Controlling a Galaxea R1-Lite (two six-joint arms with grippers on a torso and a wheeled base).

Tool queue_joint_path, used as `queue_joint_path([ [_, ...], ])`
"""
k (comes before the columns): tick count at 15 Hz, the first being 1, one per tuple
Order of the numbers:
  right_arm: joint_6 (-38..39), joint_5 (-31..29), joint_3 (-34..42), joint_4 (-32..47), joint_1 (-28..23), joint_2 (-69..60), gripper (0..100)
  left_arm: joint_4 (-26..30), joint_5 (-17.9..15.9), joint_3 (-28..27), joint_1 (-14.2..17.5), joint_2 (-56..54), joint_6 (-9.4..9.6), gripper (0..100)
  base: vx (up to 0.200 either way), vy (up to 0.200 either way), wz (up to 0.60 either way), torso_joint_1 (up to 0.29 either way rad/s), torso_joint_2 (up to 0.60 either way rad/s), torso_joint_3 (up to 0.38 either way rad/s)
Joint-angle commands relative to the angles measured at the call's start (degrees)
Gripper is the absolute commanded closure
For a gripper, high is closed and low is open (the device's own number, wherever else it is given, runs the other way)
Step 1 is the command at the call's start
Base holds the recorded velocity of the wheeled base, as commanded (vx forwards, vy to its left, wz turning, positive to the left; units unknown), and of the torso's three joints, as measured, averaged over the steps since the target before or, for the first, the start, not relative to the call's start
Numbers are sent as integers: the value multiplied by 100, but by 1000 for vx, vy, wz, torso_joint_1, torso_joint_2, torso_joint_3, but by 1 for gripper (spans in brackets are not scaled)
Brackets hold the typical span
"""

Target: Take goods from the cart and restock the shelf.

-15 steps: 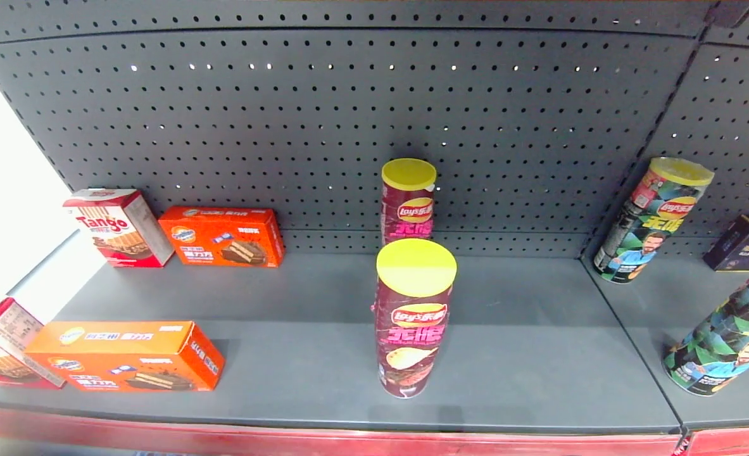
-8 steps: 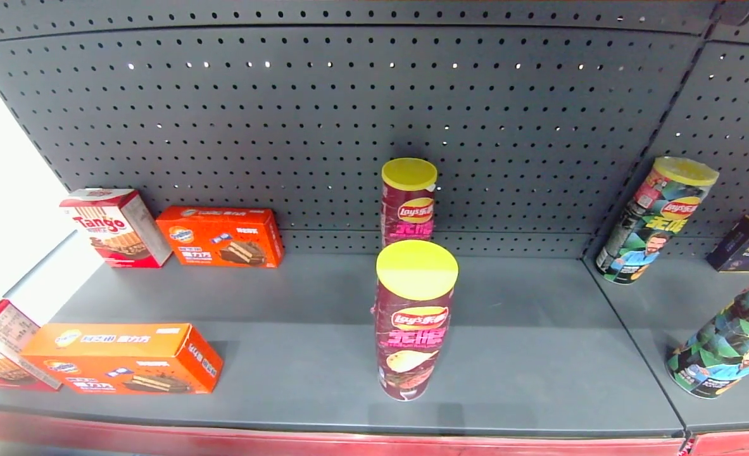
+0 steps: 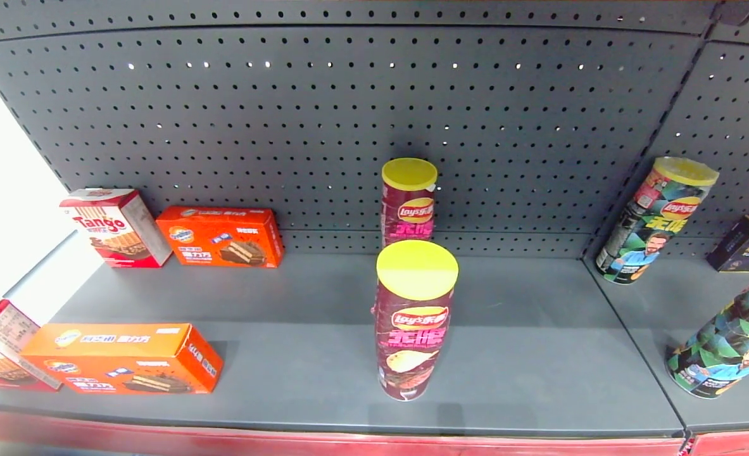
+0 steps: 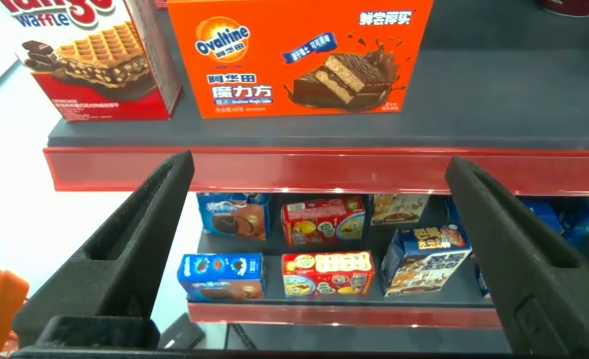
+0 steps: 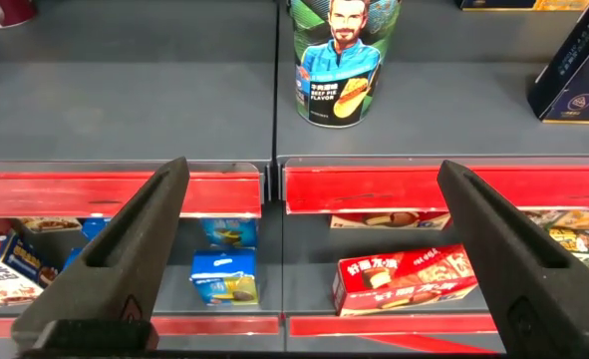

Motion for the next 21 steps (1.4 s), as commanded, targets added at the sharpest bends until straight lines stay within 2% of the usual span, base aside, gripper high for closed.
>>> queue_joint_path([
  [1,-2,0,0,0,2,11,0,-1,2,5,1,-2,-5,0,0,0,0,0,0,0],
  [21,-2,0,0,0,2,11,0,-1,-6,-4,1,-2,-5,0,0,0,0,0,0,0],
])
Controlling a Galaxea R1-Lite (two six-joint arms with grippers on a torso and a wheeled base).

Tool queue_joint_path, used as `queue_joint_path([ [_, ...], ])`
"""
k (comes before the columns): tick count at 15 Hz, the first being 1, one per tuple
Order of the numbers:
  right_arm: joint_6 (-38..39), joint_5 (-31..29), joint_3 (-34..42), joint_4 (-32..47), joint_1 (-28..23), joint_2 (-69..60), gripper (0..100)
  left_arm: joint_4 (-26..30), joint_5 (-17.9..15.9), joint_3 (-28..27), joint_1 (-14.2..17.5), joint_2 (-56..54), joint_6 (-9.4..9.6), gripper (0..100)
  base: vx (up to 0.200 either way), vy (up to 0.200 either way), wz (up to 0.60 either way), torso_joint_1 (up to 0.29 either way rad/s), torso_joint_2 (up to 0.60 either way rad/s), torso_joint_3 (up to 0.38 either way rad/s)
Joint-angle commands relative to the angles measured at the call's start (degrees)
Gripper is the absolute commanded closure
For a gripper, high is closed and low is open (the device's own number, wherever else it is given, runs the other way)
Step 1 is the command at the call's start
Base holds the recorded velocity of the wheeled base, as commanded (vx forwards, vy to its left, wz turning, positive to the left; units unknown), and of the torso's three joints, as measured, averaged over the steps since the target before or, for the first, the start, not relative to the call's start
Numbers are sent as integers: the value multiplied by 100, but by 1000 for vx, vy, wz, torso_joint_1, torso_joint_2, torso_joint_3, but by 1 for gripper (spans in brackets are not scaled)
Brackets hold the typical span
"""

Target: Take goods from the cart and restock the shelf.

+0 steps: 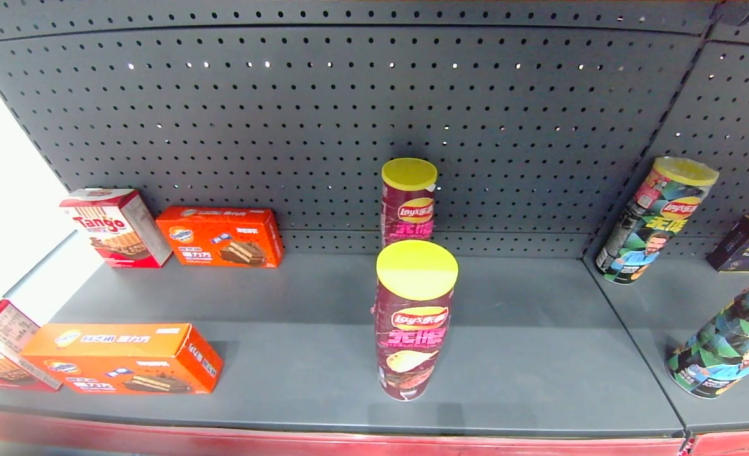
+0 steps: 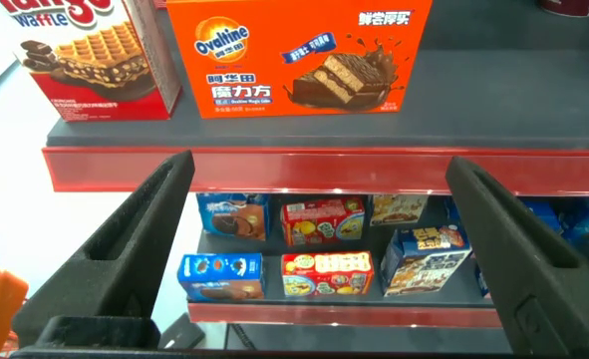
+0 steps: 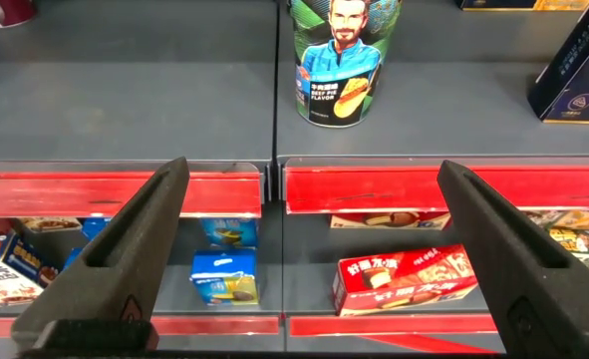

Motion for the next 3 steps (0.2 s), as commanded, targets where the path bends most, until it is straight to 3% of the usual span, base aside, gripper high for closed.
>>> queue_joint_path([
  [1,7,-2,0,0,2,8,0,-1,1,-4,1,-2,0,0,0,0,0,0,0,0],
  [3,15,-2,0,0,2,8,0,-1,1,-4,1,-2,0,0,0,0,0,0,0,0],
])
